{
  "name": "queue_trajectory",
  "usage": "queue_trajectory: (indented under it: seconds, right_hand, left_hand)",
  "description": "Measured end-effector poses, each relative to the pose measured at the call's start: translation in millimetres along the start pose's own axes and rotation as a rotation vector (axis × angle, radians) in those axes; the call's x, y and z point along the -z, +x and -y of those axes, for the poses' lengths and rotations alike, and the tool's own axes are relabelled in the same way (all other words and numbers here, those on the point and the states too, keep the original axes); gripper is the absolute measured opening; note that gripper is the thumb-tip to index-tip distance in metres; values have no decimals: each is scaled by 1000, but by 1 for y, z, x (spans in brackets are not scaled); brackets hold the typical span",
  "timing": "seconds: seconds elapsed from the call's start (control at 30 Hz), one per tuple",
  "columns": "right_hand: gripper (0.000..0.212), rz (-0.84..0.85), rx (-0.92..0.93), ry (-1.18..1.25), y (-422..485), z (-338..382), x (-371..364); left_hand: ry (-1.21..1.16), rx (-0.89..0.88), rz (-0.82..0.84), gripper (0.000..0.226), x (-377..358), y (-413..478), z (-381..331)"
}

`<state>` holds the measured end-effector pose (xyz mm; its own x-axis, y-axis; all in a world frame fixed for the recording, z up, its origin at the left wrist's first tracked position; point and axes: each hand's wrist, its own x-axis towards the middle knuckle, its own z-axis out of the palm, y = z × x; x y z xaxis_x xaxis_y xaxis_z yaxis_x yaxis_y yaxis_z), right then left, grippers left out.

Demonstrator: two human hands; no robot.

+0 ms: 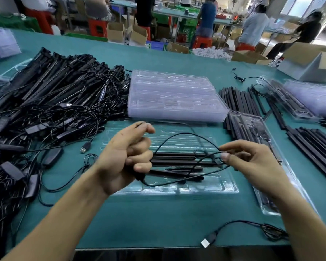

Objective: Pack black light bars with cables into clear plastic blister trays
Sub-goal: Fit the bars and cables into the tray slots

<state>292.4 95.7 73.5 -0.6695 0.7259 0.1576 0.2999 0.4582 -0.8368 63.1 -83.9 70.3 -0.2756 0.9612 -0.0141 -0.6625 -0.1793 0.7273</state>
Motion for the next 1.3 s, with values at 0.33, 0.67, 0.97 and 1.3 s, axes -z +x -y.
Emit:
queue_trajectory:
  seconds: [0.33,0.67,0.97,1.3]
  right_hand:
    - [24,131,-121,628,-11,3,-17]
    - [21,121,-162,1112,-9,-9,18]
    - [41,242,-228,255,-11,3,-16]
    - [11,517,-38,-34,-8,13,-57]
  left_hand:
    - [-262,-82,-190,36,27,-1,1]
    - [65,153,119,49,65,-34,13]
    - [670,29,-24,39,41,-21,20]
    - [617,-365,-146,32,5,-2,10]
